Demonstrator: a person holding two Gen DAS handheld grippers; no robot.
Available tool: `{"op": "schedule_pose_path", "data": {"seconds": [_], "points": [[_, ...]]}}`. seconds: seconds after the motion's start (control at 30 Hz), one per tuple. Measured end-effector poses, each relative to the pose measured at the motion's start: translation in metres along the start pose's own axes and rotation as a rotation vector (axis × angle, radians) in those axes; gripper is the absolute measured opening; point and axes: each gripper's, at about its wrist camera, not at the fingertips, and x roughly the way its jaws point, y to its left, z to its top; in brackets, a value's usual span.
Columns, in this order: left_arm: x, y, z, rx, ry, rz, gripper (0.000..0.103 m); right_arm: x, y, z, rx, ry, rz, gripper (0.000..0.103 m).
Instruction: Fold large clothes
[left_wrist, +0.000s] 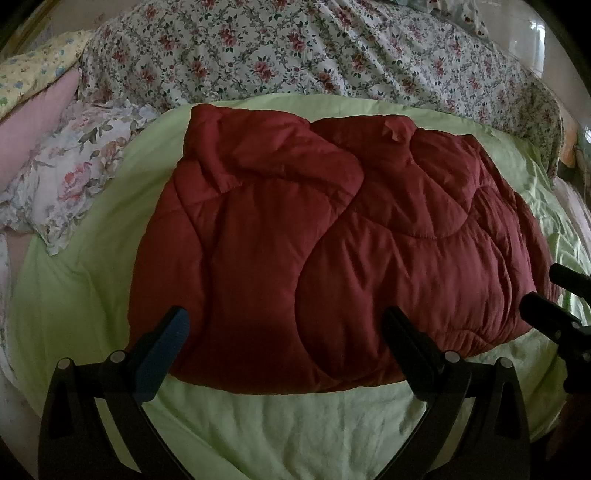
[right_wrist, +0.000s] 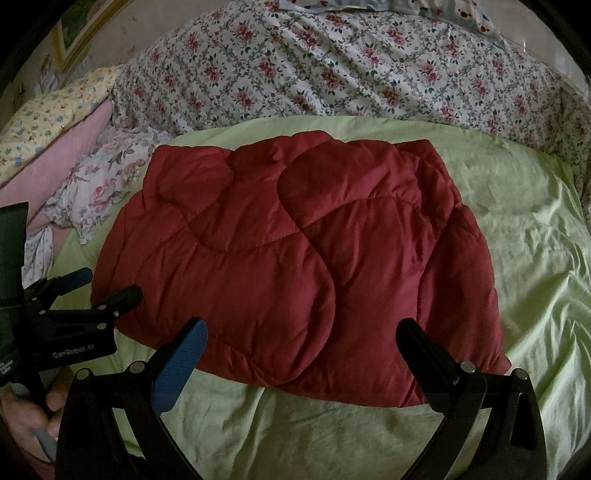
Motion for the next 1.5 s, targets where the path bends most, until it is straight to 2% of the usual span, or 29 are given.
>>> {"op": "schedule_pose_path", "data": {"seconds": [1.5], "points": [[-0.0041,0.0022,-0.0008,-0.007,-0.012,0.007,0.103,-0.0059,-0.0035,0.0030,0.011,-0.007,-0.007,0.103]]}}
